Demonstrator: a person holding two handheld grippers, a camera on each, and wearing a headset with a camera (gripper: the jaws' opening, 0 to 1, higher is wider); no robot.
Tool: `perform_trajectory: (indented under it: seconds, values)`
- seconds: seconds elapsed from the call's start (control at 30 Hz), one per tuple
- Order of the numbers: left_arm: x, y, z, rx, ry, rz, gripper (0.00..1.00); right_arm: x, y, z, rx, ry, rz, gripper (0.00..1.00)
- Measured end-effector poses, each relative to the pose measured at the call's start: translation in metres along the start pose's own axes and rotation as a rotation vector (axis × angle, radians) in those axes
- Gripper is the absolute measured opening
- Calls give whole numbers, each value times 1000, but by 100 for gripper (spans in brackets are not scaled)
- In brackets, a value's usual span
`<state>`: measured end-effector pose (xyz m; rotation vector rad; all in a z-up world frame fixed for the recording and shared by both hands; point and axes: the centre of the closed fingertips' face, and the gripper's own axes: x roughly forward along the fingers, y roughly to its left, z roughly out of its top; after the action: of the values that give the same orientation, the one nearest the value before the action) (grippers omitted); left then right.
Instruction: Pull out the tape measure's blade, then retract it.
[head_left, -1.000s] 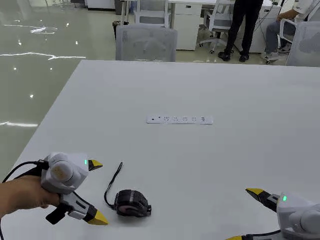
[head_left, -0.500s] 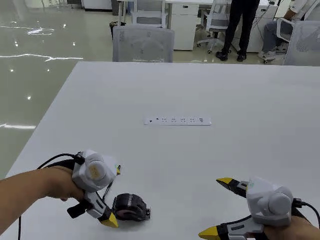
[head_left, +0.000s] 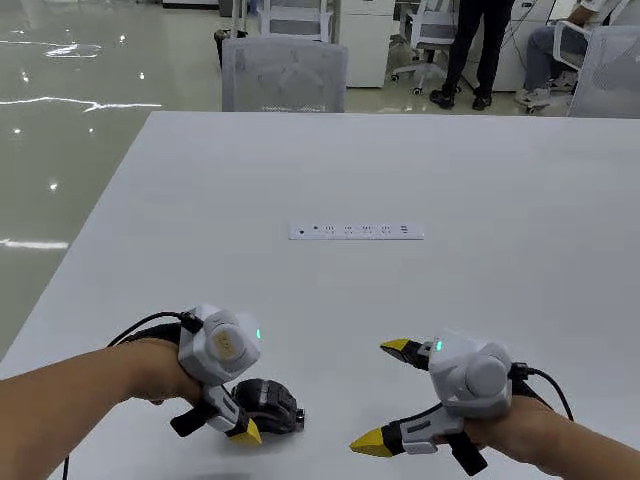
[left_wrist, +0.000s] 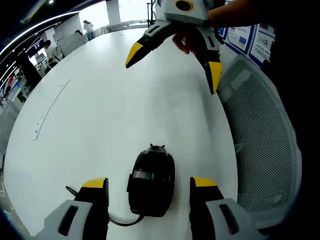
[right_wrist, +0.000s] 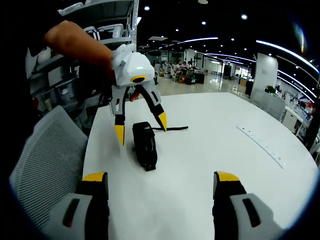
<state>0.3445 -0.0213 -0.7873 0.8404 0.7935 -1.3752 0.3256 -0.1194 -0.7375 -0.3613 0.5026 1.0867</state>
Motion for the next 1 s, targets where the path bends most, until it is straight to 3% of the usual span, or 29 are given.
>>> perform_trajectory:
  seconds: [0.23, 0.27, 0.3, 0.33, 0.5, 0.8, 0.87, 1.0]
  values:
    - [19, -1, -6, 49, 65, 12, 53, 23, 1, 5, -16, 18, 35, 82]
    - [19, -2, -7, 68, 67, 9, 46, 26, 2, 5, -21, 21, 41, 81]
    - [20, 12, 1, 119, 36, 86, 36, 29, 3, 5, -29, 28, 49, 80]
    - [19, 2, -5, 70, 70, 30, 35, 31, 3, 6, -30, 31, 54, 80]
    - [18, 2, -5, 98, 112, 28, 35, 44, 6, 3, -46, 56, 94, 71]
    - [16, 2, -7, 75, 105, 25, 35, 53, 12, -1, -70, 86, 130, 56]
    - [16, 0, -8, 52, 93, 22, 35, 73, 19, -11, -111, 142, 176, 52]
    - [16, 0, -9, 51, 89, 22, 35, 82, 22, -21, -123, 179, 197, 43]
